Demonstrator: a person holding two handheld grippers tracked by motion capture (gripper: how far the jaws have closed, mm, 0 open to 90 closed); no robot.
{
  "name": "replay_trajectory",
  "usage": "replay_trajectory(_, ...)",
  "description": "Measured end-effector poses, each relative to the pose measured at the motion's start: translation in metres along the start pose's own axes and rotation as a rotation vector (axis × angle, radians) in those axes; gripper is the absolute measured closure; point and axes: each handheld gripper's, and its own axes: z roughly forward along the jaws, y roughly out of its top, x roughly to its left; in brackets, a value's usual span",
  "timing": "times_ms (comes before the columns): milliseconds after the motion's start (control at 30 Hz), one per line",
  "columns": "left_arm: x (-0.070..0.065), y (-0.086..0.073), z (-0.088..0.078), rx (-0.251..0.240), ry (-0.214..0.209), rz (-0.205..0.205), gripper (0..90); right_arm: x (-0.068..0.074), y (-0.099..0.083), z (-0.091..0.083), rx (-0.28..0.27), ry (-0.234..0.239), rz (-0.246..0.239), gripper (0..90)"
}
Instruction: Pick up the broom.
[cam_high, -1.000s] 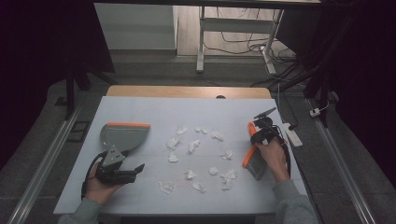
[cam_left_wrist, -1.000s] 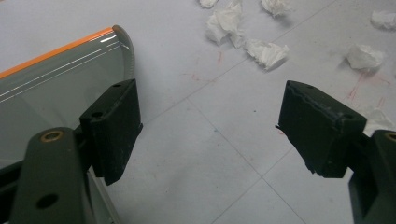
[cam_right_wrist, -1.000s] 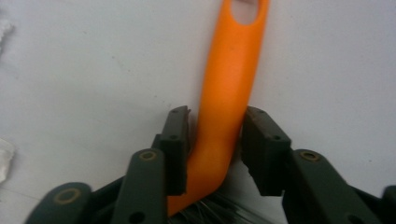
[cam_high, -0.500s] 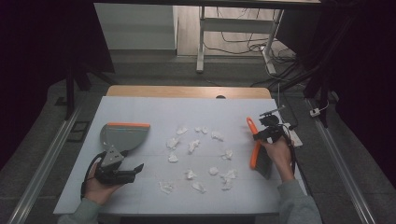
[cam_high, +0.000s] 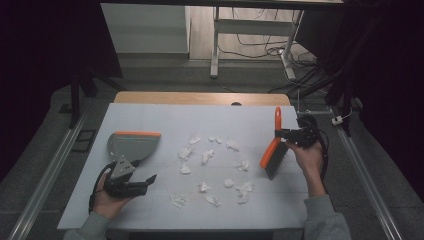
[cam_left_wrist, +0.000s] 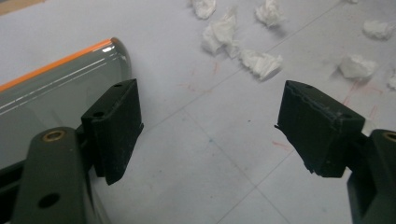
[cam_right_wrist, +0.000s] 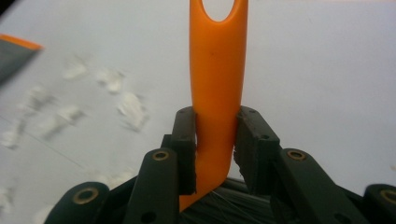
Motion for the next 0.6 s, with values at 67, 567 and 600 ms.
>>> replay_trajectory(67,-0.0023,0.0021,0.0000,-0.009,-0.001,0.008,22.7,0.0011,0.0013,-0.0027,-0.034,0.049,0.011,70.3)
replay_trajectory(567,-0.0067,0.0063,0.0046,-0.010,0.001,0.027,22.9,-0.0063,-0.0055,-0.0005,-0.198,0.167,0.009,70.2)
replay_trajectory(600,-0.0070,0.0064,0.0048,-0.010,0.000,0.028,22.9,-0.0057,-0.0054,-0.0014,-0.208,0.166,0.005,70.3)
